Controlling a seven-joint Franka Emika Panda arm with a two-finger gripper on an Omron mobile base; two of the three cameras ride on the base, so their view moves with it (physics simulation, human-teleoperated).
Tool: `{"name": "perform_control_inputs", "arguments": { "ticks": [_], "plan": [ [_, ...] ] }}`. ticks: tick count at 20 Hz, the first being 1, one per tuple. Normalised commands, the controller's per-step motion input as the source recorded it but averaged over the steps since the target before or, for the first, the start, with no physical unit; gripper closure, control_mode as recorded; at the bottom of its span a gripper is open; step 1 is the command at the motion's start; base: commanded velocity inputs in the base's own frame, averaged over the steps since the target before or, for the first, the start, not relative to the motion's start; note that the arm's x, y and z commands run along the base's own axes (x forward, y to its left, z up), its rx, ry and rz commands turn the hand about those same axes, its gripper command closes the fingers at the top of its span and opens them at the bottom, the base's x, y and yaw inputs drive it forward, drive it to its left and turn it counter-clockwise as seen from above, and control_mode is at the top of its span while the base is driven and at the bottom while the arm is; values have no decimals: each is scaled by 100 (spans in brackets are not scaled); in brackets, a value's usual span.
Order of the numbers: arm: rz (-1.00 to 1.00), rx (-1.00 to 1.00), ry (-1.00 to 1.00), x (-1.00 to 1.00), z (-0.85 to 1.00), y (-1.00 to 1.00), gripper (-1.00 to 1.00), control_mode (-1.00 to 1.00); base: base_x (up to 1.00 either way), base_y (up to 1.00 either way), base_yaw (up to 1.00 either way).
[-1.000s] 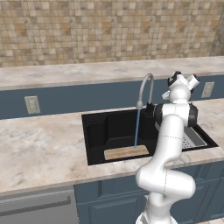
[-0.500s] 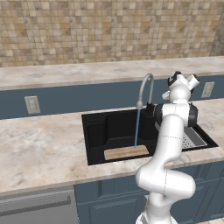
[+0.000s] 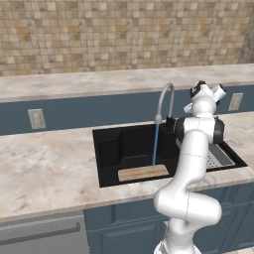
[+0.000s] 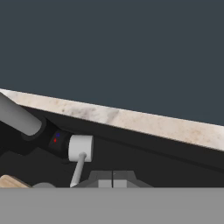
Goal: Turn on the sink faucet with hot water and rinse the cutting board for ten seconds, then turn off the faucet. Push the cutting board to reach the water if necessary.
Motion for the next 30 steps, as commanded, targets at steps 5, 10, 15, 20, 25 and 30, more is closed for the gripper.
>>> {"name": "perform_control_inputs", "arguments": {
  "ticks": [5, 10, 15, 20, 25, 30],
  "plan": [
    [0, 0, 0, 0, 0, 0, 100, -100, 0, 0, 0],
    [0, 0, 0, 0, 0, 0, 100, -100, 0, 0, 0],
    [0, 0, 0, 0, 0, 0, 100, -100, 0, 0, 0],
    [0, 0, 0, 0, 0, 0, 100, -100, 0, 0, 0],
    [0, 0, 0, 0, 0, 0, 100, -100, 0, 0, 0],
    [0, 0, 0, 0, 0, 0, 100, -100, 0, 0, 0]
  ]
}}
